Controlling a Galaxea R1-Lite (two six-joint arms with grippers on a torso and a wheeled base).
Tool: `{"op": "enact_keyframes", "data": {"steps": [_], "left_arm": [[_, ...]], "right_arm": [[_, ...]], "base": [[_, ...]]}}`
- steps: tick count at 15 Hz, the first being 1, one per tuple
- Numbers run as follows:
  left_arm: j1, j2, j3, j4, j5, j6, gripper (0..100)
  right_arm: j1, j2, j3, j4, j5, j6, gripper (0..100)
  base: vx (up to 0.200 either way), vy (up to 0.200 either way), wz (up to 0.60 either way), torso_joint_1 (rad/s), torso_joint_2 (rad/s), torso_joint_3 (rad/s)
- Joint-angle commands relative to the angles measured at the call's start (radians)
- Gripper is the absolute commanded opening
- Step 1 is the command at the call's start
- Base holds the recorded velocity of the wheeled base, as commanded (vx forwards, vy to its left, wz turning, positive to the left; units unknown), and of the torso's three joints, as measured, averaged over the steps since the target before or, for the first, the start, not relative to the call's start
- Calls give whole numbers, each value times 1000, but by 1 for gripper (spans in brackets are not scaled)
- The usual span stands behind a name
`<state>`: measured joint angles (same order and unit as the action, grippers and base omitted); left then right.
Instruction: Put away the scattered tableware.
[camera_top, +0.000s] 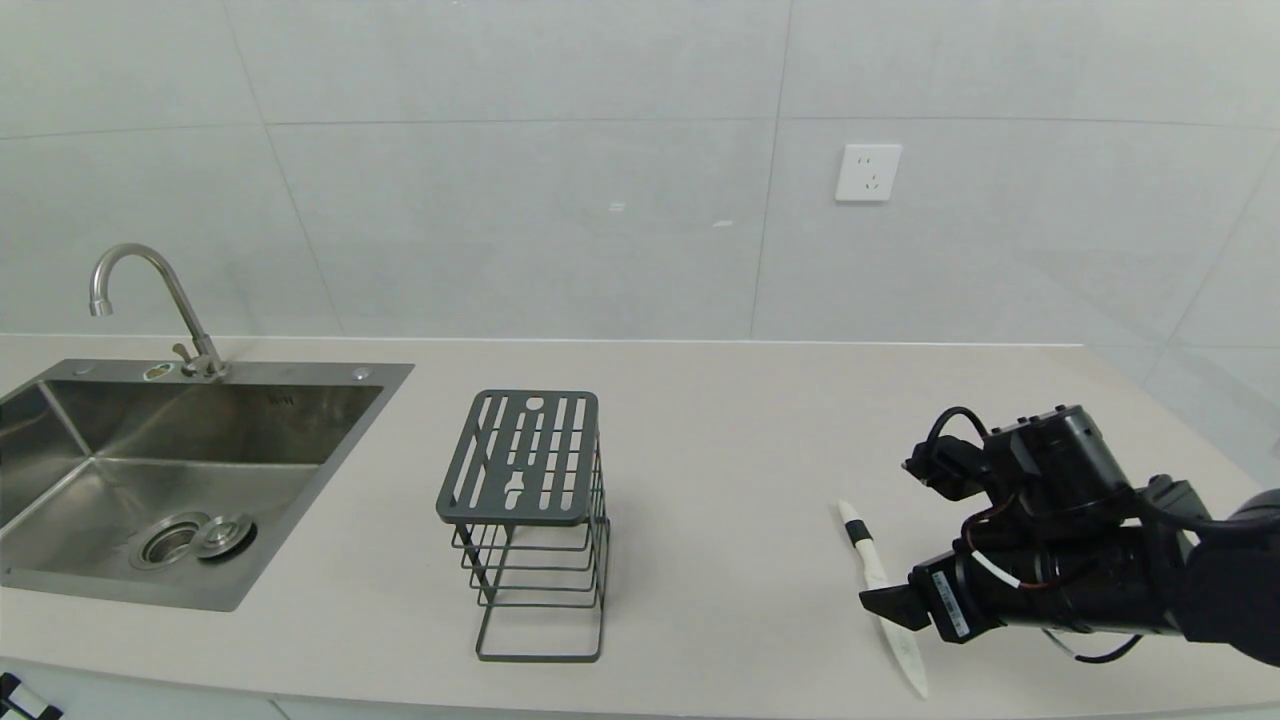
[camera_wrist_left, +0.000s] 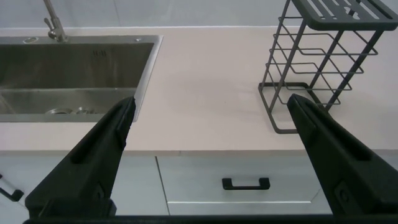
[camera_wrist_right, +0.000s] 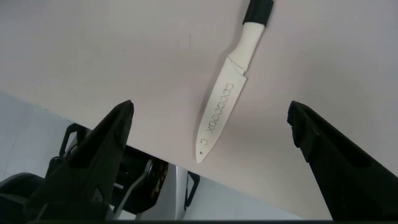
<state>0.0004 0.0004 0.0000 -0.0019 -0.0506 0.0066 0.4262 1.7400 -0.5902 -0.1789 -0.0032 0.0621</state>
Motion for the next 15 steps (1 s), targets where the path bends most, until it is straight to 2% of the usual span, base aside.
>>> {"op": "enact_keyframes", "data": {"steps": [1, 5, 12, 15], "left_arm": [[1, 1, 0, 0, 0, 0, 100], [0, 1, 0, 0, 0, 0, 100], [1, 1, 0, 0, 0, 0, 100], [1, 1, 0, 0, 0, 0, 100]], "right_arm": [[0, 1, 1, 3, 0, 2, 100], [69, -4, -2, -1, -1, 7, 100], [20, -19, 41, -1, 2, 10, 100], [-7, 65, 35, -13, 3, 38, 100]], "base": [[0, 0, 0, 0, 0, 0], [0, 0, 0, 0, 0, 0], [0, 0, 0, 0, 0, 0], [0, 0, 0, 0, 0, 0]]}}
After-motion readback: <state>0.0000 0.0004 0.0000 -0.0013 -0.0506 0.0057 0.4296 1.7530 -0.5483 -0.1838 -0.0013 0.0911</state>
